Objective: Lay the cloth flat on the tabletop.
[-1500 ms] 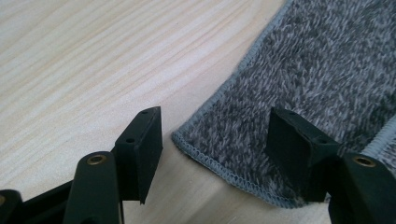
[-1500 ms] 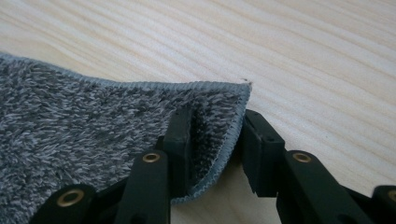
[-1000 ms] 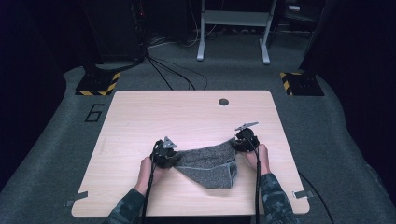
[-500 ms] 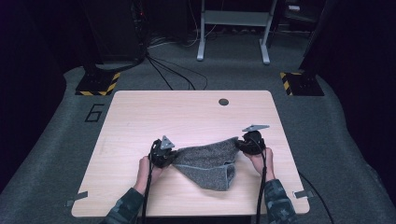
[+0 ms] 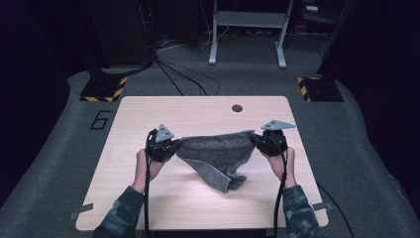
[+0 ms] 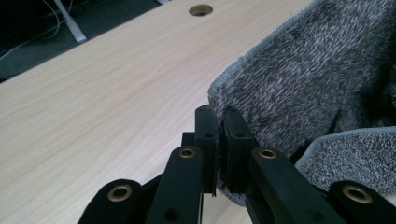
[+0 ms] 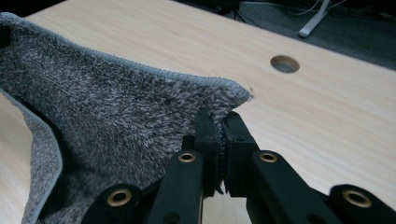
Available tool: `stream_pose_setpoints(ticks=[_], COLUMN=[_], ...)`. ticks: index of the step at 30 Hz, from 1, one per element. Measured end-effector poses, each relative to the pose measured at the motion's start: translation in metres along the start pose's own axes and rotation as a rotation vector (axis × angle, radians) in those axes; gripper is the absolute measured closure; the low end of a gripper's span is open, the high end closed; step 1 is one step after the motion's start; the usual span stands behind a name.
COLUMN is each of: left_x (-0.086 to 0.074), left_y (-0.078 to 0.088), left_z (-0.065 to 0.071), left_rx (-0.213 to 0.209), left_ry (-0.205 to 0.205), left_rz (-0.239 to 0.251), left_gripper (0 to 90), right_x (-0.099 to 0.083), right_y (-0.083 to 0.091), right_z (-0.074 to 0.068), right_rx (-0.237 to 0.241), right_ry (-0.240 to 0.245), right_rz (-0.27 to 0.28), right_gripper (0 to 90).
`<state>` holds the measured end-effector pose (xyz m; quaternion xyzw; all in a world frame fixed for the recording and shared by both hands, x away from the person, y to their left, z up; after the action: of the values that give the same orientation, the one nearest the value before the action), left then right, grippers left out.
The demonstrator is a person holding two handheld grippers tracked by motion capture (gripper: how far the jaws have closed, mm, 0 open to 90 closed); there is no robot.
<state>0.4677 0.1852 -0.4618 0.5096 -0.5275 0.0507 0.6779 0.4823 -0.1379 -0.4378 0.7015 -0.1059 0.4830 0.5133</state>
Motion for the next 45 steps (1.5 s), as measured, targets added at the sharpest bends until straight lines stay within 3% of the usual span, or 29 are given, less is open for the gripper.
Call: stream_pose_setpoints(ticks=[6, 9, 11, 14, 18, 20, 23, 25, 27, 29, 32, 34, 37, 40, 44, 45], left_x=[-0.025, -0.031, -0.032, -0.032, -0.027, -0.017, 0.01, 0.04, 0.074, 0.102, 0.118, 0.109, 0.076, 0.029, -0.023, -0.034], left_y=[-0.008, -0.01, -0.013, -0.021, -0.038, -0.049, -0.06, -0.054, -0.034, -0.005, 0.032, 0.044, 0.041, 0.024, 0.001, -0.005], left_z=[0.015, 0.018, 0.018, 0.014, -0.004, -0.017, -0.042, -0.061, -0.076, -0.08, -0.074, -0.064, -0.045, -0.022, 0.004, 0.01], left_rx=[-0.048, -0.079, -0.073, -0.063, -0.037, -0.012, 0.01, 0.035, 0.073, 0.128, 0.171, 0.161, 0.126, 0.065, -0.013, -0.031], left_ry=[0.001, 0.014, 0.017, 0.026, 0.031, 0.034, 0.057, 0.081, 0.075, 0.027, -0.06, -0.084, -0.098, -0.109, -0.08, -0.077], left_rz=[-0.038, -0.05, -0.053, -0.065, -0.094, -0.098, -0.062, 0.014, 0.092, 0.173, 0.245, 0.267, 0.253, 0.183, 0.083, 0.061], left_gripper=[86.2, 86.2, 86.2, 86.3, 86.6, 86.8, 86.9, 86.9, 86.9, 86.9, 86.8, 86.8, 86.6, 86.2, 85.7, 85.5], right_x=[-0.033, -0.045, -0.051, -0.054, -0.044, -0.033, -0.006, 0.022, 0.057, 0.093, 0.125, 0.126, 0.1, 0.054, -0.022, -0.039], right_y=[0.0, 0.003, 0.004, -0.002, -0.022, -0.036, -0.054, -0.058, -0.05, -0.032, 0.006, 0.026, 0.032, 0.019, -0.006, -0.011], right_z=[-0.004, -0.005, -0.006, -0.005, 0.003, 0.012, 0.028, 0.04, 0.047, 0.045, 0.034, 0.024, 0.013, 0.004, -0.007, -0.01], right_rx=[0.03, 0.051, 0.055, 0.045, 0.029, 0.015, -0.027, -0.061, -0.075, -0.089, -0.11, -0.094, -0.062, -0.036, 0.007, 0.021], right_ry=[-0.045, -0.08, -0.094, -0.103, -0.102, -0.098, -0.089, -0.066, -0.073, -0.053, 0.014, 0.044, 0.074, 0.089, 0.093, 0.071], right_rz=[-0.03, -0.024, -0.027, -0.033, -0.048, -0.056, -0.055, -0.028, 0.045, 0.13, 0.247, 0.283, 0.249, 0.167, 0.025, 0.002], right_gripper=[86.5, 86.5, 86.5, 86.6, 86.7, 86.9, 87.3, 87.5, 87.5, 87.5, 87.3, 87.0, 86.5, 86.0, 84.7, 84.5])
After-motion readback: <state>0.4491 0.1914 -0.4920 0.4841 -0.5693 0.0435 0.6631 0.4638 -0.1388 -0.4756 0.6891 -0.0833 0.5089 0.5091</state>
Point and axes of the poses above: each handheld gripper's, and its own axes: y roughly backward along the jaws, x roughly out of its top, z roughly to its right, the point moved 5 cm from there along -y, roughly forward along the jaws, and after that the axes turned 4 degrees about -z, right-handed, at the moved point
